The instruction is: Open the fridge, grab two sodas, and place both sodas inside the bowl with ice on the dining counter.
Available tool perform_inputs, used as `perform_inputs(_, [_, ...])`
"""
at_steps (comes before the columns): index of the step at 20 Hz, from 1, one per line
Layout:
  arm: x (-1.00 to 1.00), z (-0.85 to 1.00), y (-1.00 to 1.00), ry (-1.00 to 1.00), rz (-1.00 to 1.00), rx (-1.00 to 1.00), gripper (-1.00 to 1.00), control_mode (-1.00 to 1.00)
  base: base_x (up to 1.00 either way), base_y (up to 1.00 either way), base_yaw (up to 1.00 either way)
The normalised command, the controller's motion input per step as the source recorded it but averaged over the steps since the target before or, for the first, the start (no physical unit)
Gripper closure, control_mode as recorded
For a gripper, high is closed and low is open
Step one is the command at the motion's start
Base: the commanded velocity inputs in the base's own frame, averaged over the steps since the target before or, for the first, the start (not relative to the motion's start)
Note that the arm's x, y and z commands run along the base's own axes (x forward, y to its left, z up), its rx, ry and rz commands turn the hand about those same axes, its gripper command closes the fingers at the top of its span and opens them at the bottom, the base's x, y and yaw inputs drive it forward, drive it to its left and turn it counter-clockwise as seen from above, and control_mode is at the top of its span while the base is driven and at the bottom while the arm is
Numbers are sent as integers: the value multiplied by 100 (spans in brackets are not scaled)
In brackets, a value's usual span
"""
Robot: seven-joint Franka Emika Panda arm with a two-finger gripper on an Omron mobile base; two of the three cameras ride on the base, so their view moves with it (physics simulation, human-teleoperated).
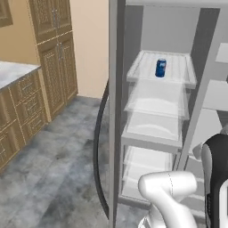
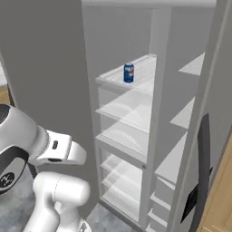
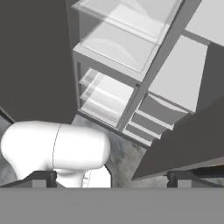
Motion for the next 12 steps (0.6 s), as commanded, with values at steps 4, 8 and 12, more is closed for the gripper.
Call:
perform_inputs(4, [0, 0, 0, 0, 0, 0, -100, 100, 53, 10, -38])
perform_inputs(8, [0, 0, 0, 0, 0, 0, -100, 100, 53, 4, -38])
perform_inputs(12, [0, 0, 0, 0, 0, 0, -100, 100, 66, 2, -35])
